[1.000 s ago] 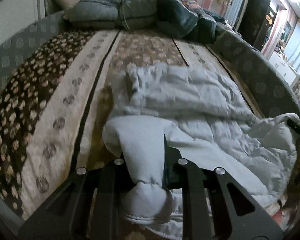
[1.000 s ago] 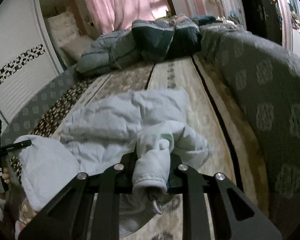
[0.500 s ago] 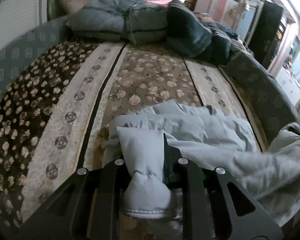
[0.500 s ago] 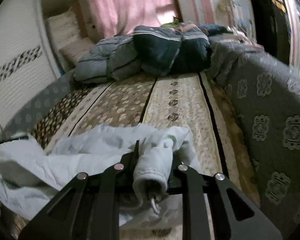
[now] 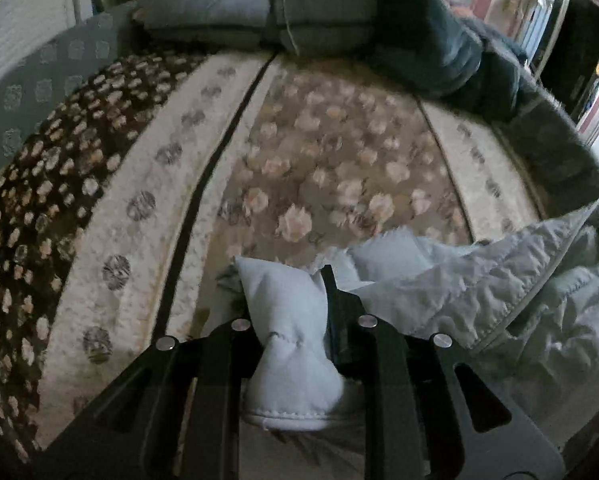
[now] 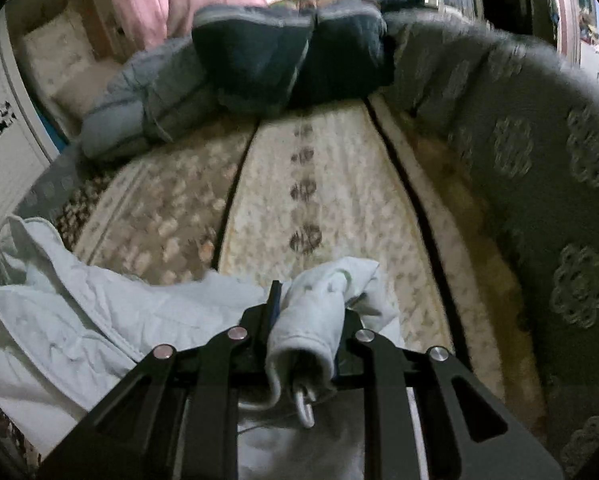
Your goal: Fold large clothes
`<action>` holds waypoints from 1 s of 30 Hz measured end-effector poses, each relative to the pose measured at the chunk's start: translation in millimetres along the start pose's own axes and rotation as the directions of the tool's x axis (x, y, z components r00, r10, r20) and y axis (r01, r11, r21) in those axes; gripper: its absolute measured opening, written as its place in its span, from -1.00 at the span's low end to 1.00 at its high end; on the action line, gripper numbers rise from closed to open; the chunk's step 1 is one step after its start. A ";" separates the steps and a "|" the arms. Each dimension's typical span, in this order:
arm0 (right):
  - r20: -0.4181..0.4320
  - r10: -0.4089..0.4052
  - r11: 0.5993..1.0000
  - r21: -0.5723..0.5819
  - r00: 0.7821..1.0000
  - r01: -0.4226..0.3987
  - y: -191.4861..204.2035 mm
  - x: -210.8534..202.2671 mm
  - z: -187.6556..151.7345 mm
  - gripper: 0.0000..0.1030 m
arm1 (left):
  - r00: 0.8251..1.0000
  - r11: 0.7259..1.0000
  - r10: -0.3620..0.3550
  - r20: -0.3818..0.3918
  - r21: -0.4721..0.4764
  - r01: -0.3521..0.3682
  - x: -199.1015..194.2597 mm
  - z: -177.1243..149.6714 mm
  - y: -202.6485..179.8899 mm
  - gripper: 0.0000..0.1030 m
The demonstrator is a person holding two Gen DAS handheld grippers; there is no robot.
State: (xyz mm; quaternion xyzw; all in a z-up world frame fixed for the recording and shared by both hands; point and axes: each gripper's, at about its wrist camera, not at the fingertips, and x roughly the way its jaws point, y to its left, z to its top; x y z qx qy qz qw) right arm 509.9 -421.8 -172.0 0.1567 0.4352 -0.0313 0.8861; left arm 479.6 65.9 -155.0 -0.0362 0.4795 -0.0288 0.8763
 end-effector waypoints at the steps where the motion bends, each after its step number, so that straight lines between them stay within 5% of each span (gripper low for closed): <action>1: -0.009 0.008 1.000 0.009 1.000 -0.008 -2.7 5.2 -2.7 -0.63 | 1.000 1.000 0.006 0.002 0.008 -0.006 3.0 -3.2 -1.2 -0.63; 20: -0.098 0.074 0.997 0.041 0.992 -0.070 -15.0 4.6 -11.9 -0.52 | 1.000 1.000 -0.002 -0.010 0.013 0.002 -13.6 -11.8 -0.6 -0.56; 25: -0.104 0.141 0.978 0.167 0.985 -0.123 -31.1 -7.1 -5.8 -0.41 | 0.995 0.993 -0.096 -0.025 -0.068 0.094 -32.0 -5.9 12.6 -0.27; 30: -0.090 0.207 0.952 0.249 0.974 -0.179 -39.8 -24.7 -0.2 -0.21 | 0.990 0.986 -0.139 -0.021 -0.100 0.136 -51.9 4.5 17.5 0.27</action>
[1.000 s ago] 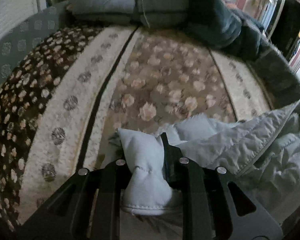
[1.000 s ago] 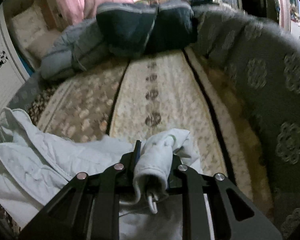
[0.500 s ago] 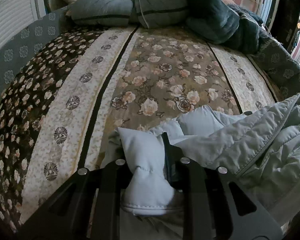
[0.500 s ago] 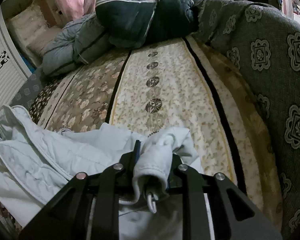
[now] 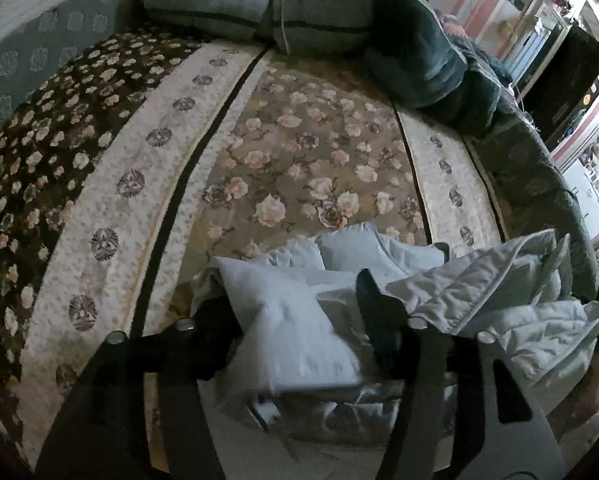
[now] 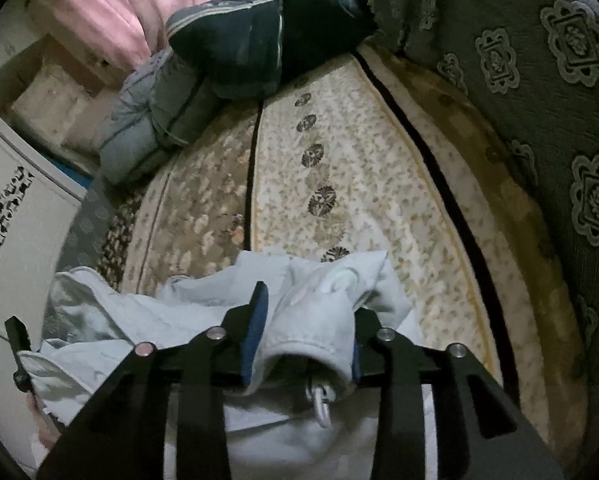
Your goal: Fold large clothes
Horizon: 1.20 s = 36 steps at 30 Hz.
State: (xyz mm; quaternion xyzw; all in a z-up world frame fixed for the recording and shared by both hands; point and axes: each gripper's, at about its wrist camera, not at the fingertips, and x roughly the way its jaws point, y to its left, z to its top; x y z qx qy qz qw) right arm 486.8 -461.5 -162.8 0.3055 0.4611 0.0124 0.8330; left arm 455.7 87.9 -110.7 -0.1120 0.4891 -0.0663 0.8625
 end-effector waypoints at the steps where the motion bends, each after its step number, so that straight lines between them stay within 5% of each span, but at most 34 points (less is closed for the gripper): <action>1: 0.000 0.009 1.000 0.006 1.000 -0.009 -0.3 -3.2 0.3 -0.18 | 1.000 1.000 0.005 0.007 0.006 -0.005 -3.4 1.2 -0.9 0.33; 5: 0.008 0.046 0.999 0.025 0.999 -0.046 -1.6 -21.9 4.7 -0.03 | 0.987 0.993 0.114 0.112 0.028 -0.118 -29.6 9.6 1.1 0.91; 11: 0.111 0.011 1.000 0.009 0.994 -0.012 4.7 -57.0 19.0 0.35 | 0.977 0.988 0.139 0.165 0.045 -0.148 -55.6 15.2 7.8 0.94; 15: 0.220 -0.100 0.986 -0.112 0.970 0.127 23.2 -80.4 13.9 0.64 | 0.974 0.983 0.133 0.181 0.099 -0.152 -58.7 -6.0 5.8 0.94; 19: 0.211 -0.122 0.951 -0.255 0.970 0.175 25.0 -65.7 -14.7 0.67 | 0.987 0.983 0.087 0.134 0.151 -0.107 -38.5 -28.4 8.0 0.94; 28: 0.076 -0.164 0.920 -0.348 0.984 0.180 -10.7 3.1 -29.7 0.79 | 0.997 0.980 0.035 0.068 0.194 -0.048 16.7 -45.7 25.5 0.94; 36: -0.027 0.035 0.960 -0.277 0.999 -0.041 -42.4 39.9 -28.9 0.77 | 0.998 0.984 -0.061 -0.012 0.166 0.062 57.5 -43.5 26.4 0.93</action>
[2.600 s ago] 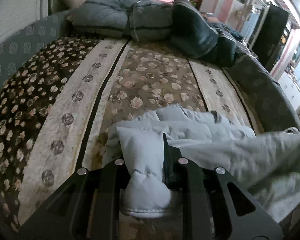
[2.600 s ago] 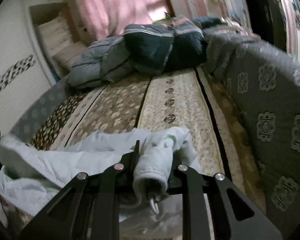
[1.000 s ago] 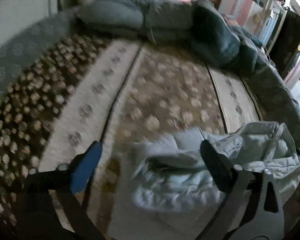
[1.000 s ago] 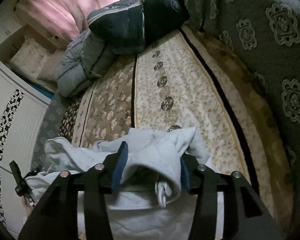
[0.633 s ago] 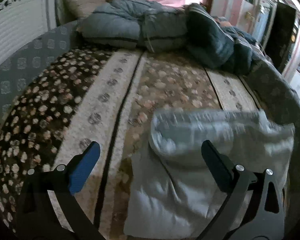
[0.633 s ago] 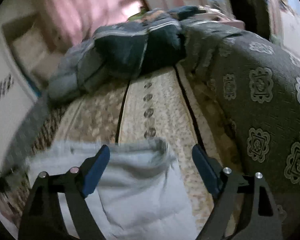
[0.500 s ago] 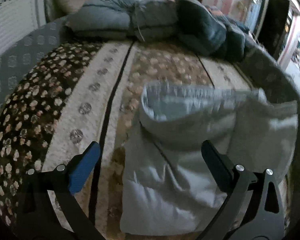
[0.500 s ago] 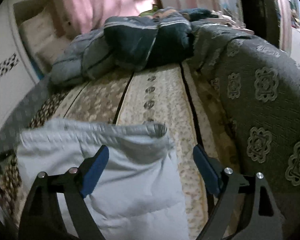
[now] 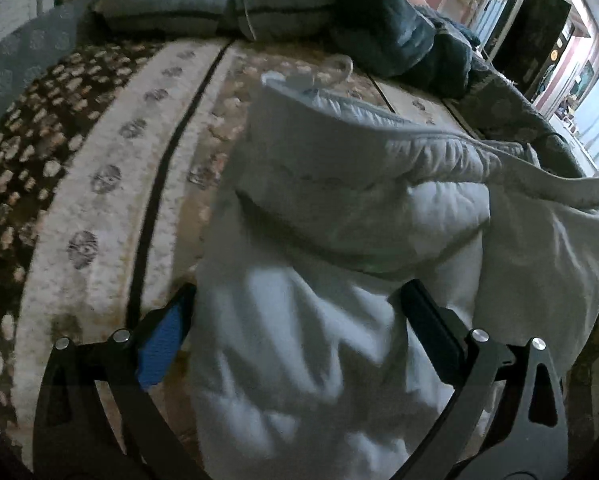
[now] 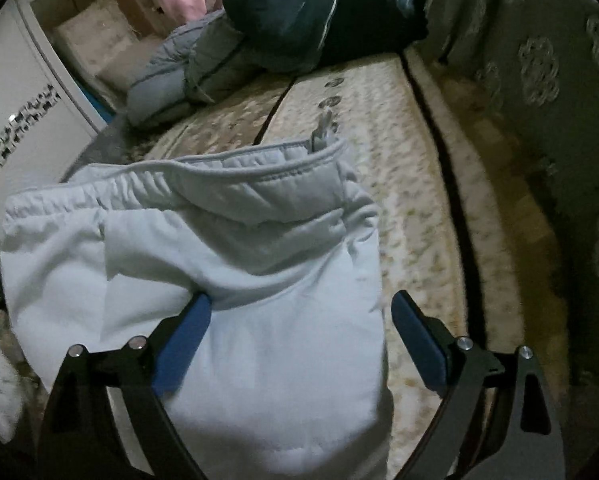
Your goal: Fold large clothes
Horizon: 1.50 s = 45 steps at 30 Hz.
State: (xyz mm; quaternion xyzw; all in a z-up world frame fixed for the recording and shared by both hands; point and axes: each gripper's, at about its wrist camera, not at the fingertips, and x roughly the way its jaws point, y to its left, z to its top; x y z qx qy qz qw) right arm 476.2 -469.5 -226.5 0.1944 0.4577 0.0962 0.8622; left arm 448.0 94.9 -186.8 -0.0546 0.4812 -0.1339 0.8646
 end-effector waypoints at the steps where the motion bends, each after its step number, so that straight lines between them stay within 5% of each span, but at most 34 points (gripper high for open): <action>1: -0.005 0.011 1.000 0.002 1.000 -0.011 -0.8 2.3 -1.3 0.66 | 1.000 1.000 0.007 0.001 0.005 -0.007 3.6 -0.1 -2.2 0.91; 4: 0.011 -0.004 0.999 -0.053 1.000 0.004 10.6 0.3 -5.5 0.04 | 0.999 0.999 0.028 -0.016 0.030 -0.028 8.8 -1.3 -11.7 0.48; 6: 0.026 -0.044 0.994 -0.097 0.999 0.046 22.6 -2.3 -7.7 -0.36 | 0.999 0.998 0.048 -0.017 0.049 -0.047 3.5 -3.5 -17.3 0.01; 8: 0.049 -0.094 0.985 -0.138 0.994 0.100 34.4 -8.0 -10.5 -0.58 | 0.998 0.996 0.060 -0.001 0.065 -0.060 -11.0 -5.6 -23.1 -0.30; 14: 0.275 -0.225 0.922 -0.250 0.935 0.296 100.8 -69.6 -3.9 -0.73 | 0.991 0.993 0.055 0.125 0.099 -0.067 -77.7 -2.0 -32.3 -0.57; 19: 0.313 -0.324 0.897 -0.199 0.893 0.395 106.8 -66.5 47.6 -0.74 | 0.991 0.996 0.086 0.106 0.001 -0.087 -59.6 42.0 2.4 -0.53; 22: 0.142 -0.376 0.915 -0.101 0.915 0.392 68.1 -10.3 67.3 -0.74 | 0.996 0.995 0.079 -0.041 -0.064 -0.081 -1.4 44.5 23.6 -0.49; 24: 0.011 -0.429 0.895 -0.128 0.903 0.427 53.9 33.7 56.0 -0.74 | 0.992 0.992 0.095 -0.077 -0.077 -0.101 18.0 34.8 30.6 -0.43; 29: -0.054 -0.324 0.944 0.040 0.944 0.327 20.5 17.7 40.2 -0.56 | 0.995 0.987 0.024 -0.093 -0.153 -0.038 1.6 24.9 50.5 -0.24; 33: -0.028 -0.359 0.929 0.081 0.933 0.360 17.5 -24.5 40.0 -0.16 | 0.978 0.974 0.205 -0.047 -0.086 -0.209 -38.5 25.9 36.7 0.53; 39: 0.108 -0.336 0.942 0.032 0.936 0.335 75.9 -87.4 37.4 0.08 | 0.977 0.976 0.213 0.022 -0.059 -0.211 -92.2 20.4 -4.0 0.55; 45: 0.139 -0.211 0.970 -0.088 0.968 0.225 164.3 -63.7 28.3 0.23 | 0.982 0.986 0.161 0.096 0.035 -0.165 -97.8 14.8 -103.5 0.73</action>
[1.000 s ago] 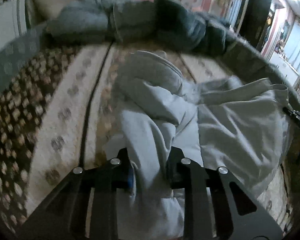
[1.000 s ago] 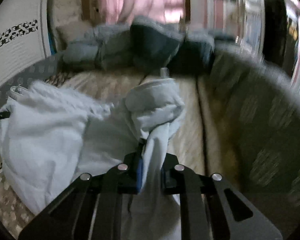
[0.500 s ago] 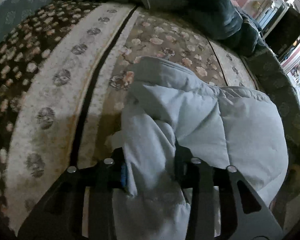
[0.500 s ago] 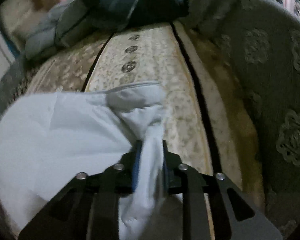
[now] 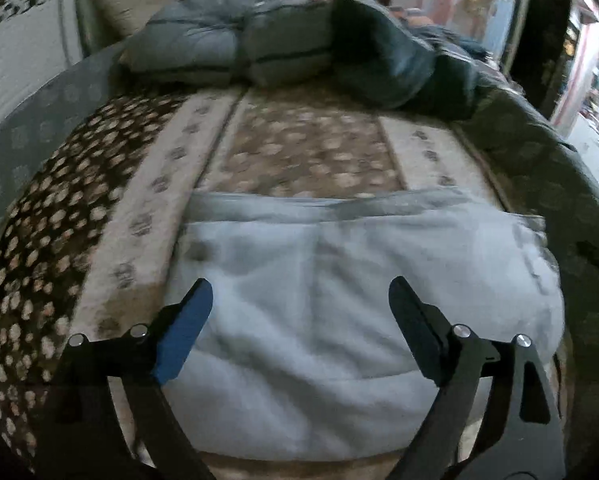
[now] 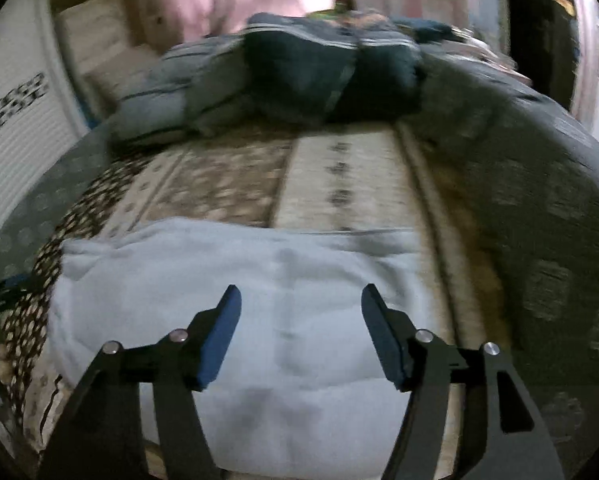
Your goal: Fold large clothes
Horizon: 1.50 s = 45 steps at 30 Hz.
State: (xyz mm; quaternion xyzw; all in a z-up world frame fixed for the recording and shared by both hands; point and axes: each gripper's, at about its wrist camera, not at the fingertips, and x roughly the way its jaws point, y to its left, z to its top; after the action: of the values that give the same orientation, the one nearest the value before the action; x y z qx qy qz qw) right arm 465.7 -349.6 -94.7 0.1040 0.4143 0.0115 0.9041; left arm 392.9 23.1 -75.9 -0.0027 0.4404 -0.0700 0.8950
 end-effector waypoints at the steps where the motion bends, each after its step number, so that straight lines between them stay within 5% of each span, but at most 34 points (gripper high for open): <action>1: -0.011 0.016 1.000 -0.007 1.000 -0.016 15.1 9.8 -1.4 0.23 | 1.000 1.000 -0.022 -0.019 0.014 0.022 7.2 -0.3 -15.7 0.73; 4: -0.066 0.076 0.997 -0.013 0.995 -0.077 48.6 45.1 -4.9 0.13 | 0.996 0.998 -0.049 -0.078 0.023 0.051 35.2 1.9 -45.4 0.45; 6: -0.102 0.089 0.996 -0.017 0.991 -0.091 64.3 65.4 -5.8 -0.75 | 0.986 0.998 -0.068 -0.151 -0.015 0.066 61.8 5.3 -48.6 -0.16; 9: -0.167 0.086 0.996 -0.022 0.982 -0.090 80.4 94.9 -3.8 -0.81 | 0.976 0.998 -0.058 -0.209 -0.048 0.049 90.4 13.1 -43.8 -0.42; 11: -0.222 0.055 0.996 -0.051 0.973 -0.068 86.3 114.0 -4.5 -0.84 | 0.969 0.999 -0.028 -0.247 -0.032 0.021 111.3 20.3 -46.7 -0.45; 15: -0.312 0.038 0.999 -0.017 0.949 -0.046 77.4 155.7 -5.5 -0.94 | 0.926 0.999 0.002 -0.379 -0.029 -0.014 163.1 26.2 -48.8 -0.46; 24: -0.456 0.012 1.000 0.007 0.890 -0.011 73.7 209.0 6.5 -0.98 | 0.856 0.995 0.088 -0.509 0.014 -0.095 207.1 36.4 -47.7 -0.56; 30: -0.500 0.004 1.000 -0.007 0.866 -0.009 74.1 227.1 4.8 -0.99 | 0.829 0.995 0.091 -0.552 0.021 -0.095 225.9 37.5 -48.3 -0.60; 36: -0.493 -0.043 0.998 -0.054 0.869 0.019 79.7 239.1 -0.4 -1.00 | 0.810 0.996 0.057 -0.583 -0.022 -0.085 239.1 34.0 -38.4 -0.60; 39: -0.500 -0.069 0.996 -0.088 0.863 0.029 83.9 240.6 2.3 -1.00 | 0.812 0.996 0.069 -0.580 -0.003 -0.086 242.5 37.3 -43.9 -0.60; 42: -0.448 0.029 0.999 -0.022 0.893 -0.044 75.6 216.3 15.4 -0.94 | 0.832 0.998 0.017 -0.555 -0.037 -0.045 216.9 48.6 -37.4 -0.68; 45: -0.324 0.097 0.994 -0.020 0.941 -0.110 64.2 166.2 29.8 -0.93 | 0.893 0.999 0.002 -0.450 -0.037 -0.021 169.3 62.3 -23.1 -0.68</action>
State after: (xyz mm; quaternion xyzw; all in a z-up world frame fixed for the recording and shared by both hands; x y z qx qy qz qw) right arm 601.4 -274.3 -187.3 0.1052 0.5503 0.0836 0.8241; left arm 541.2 -25.0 -169.6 -0.0019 0.6366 -0.0545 0.7693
